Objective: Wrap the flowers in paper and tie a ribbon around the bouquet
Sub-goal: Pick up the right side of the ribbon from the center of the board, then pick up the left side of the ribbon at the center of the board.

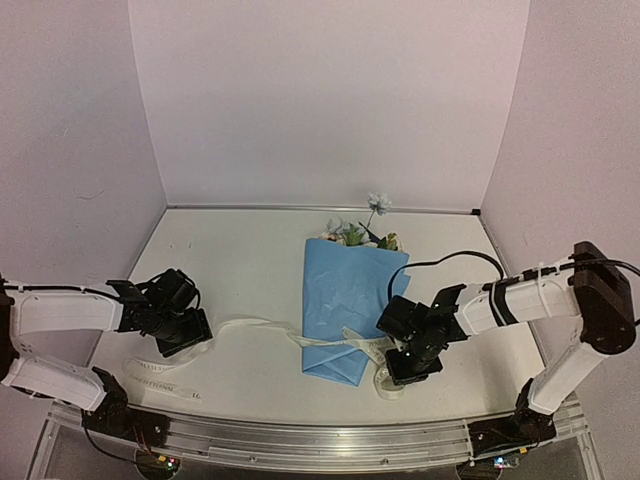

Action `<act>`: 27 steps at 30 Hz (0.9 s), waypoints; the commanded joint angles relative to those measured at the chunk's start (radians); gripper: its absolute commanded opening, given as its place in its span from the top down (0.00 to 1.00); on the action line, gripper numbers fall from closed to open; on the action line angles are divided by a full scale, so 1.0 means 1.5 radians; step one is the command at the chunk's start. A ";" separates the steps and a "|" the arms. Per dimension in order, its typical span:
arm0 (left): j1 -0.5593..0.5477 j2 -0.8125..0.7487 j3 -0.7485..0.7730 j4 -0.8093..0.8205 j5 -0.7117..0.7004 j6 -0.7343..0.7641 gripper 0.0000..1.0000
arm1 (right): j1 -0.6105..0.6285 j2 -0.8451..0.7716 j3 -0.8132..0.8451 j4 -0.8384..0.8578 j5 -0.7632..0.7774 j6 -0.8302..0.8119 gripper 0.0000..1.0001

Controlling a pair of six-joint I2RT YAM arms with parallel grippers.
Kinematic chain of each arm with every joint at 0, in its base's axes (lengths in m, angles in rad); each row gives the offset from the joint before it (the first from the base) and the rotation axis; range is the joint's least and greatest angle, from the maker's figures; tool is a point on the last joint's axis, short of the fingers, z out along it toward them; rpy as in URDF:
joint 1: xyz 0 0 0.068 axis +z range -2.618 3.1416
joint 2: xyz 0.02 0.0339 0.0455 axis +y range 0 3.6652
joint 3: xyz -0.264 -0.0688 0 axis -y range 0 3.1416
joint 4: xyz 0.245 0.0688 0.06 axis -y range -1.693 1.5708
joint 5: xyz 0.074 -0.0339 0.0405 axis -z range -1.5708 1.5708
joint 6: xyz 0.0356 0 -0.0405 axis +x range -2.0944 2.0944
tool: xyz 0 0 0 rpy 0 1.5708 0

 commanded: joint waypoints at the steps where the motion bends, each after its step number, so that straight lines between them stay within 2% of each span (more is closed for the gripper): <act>1: 0.003 -0.091 0.016 -0.111 -0.019 -0.183 0.22 | 0.001 -0.050 0.007 -0.107 0.093 -0.012 1.00; 3: 0.003 -0.155 -0.005 -0.167 -0.029 -0.264 0.22 | 0.000 -0.069 0.015 -0.133 0.104 -0.024 1.00; 6: 0.003 -0.218 -0.016 -0.254 -0.059 -0.354 0.28 | 0.000 -0.091 0.017 -0.150 0.113 -0.036 1.00; 8: 0.003 -0.236 -0.012 -0.314 -0.080 -0.407 0.26 | -0.001 -0.102 0.014 -0.157 0.117 -0.043 1.00; 13: 0.003 -0.244 -0.019 -0.362 -0.122 -0.481 0.25 | -0.007 -0.121 0.007 -0.165 0.114 -0.054 1.00; 22: 0.008 -0.117 -0.020 -0.309 -0.138 -0.509 0.23 | -0.025 -0.141 -0.008 -0.167 0.097 -0.056 1.00; 27: 0.039 -0.069 -0.036 -0.246 -0.139 -0.498 0.33 | -0.054 -0.162 -0.029 -0.167 0.082 -0.052 1.00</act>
